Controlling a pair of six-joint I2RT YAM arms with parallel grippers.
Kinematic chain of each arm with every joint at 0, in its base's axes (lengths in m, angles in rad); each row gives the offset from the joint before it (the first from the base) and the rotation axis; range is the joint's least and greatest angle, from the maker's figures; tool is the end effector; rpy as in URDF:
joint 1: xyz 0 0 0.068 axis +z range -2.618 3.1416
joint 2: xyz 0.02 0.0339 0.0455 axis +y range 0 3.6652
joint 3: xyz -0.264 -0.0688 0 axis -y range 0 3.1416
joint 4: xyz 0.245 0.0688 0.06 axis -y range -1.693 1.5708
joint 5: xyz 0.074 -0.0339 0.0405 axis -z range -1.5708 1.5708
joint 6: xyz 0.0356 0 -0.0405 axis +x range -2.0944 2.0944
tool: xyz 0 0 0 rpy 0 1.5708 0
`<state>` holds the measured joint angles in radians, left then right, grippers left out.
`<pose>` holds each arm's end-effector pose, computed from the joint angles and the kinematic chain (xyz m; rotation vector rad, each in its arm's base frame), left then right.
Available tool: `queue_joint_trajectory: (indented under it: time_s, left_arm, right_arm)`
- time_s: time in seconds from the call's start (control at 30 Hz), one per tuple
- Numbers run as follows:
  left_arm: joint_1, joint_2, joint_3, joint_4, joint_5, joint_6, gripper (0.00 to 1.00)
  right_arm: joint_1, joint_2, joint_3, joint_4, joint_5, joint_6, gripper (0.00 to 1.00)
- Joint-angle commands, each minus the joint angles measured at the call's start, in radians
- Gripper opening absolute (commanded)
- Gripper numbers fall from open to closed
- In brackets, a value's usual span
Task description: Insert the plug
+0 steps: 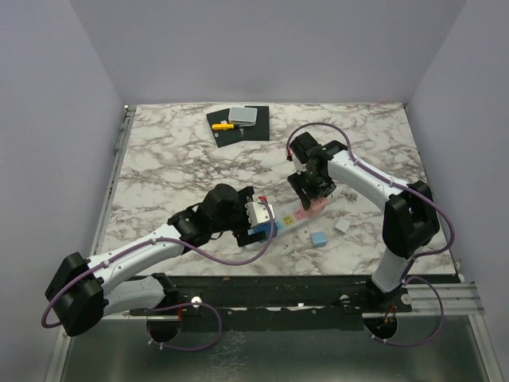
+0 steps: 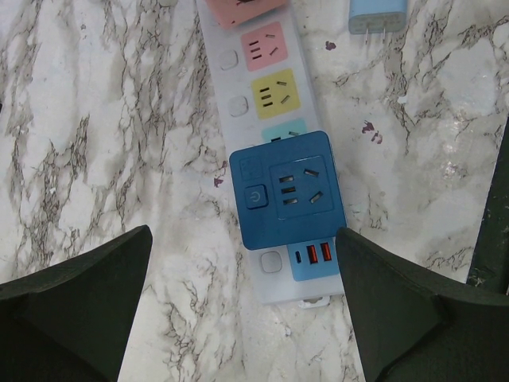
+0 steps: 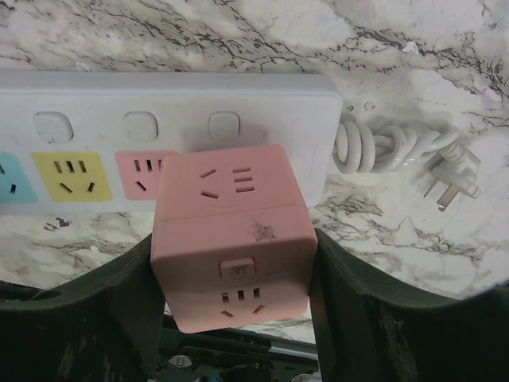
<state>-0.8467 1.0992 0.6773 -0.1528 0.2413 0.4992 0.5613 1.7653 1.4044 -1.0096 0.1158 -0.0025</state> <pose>0.1521 -0.1849 0.2441 1.4560 1.5985 -0.4605 0.2927 0.1792 0.2350 -0.7949 2.8059 -0.0817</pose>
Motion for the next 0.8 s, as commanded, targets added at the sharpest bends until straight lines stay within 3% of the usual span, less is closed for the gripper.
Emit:
queue_joint_trajectory:
  time_s: [0.0,0.77]
  left_arm:
    - [-0.007,-0.013,0.000,-0.005,-0.013,0.008,0.99]
    - [-0.007,-0.011,0.024,-0.004,-0.023,0.007,0.99]
  right_arm:
    - [-0.005,-0.002,-0.034,0.003,-0.001,-0.020,0.01]
    - [0.002,0.056,-0.194,0.058,-0.003,0.069,0.01]
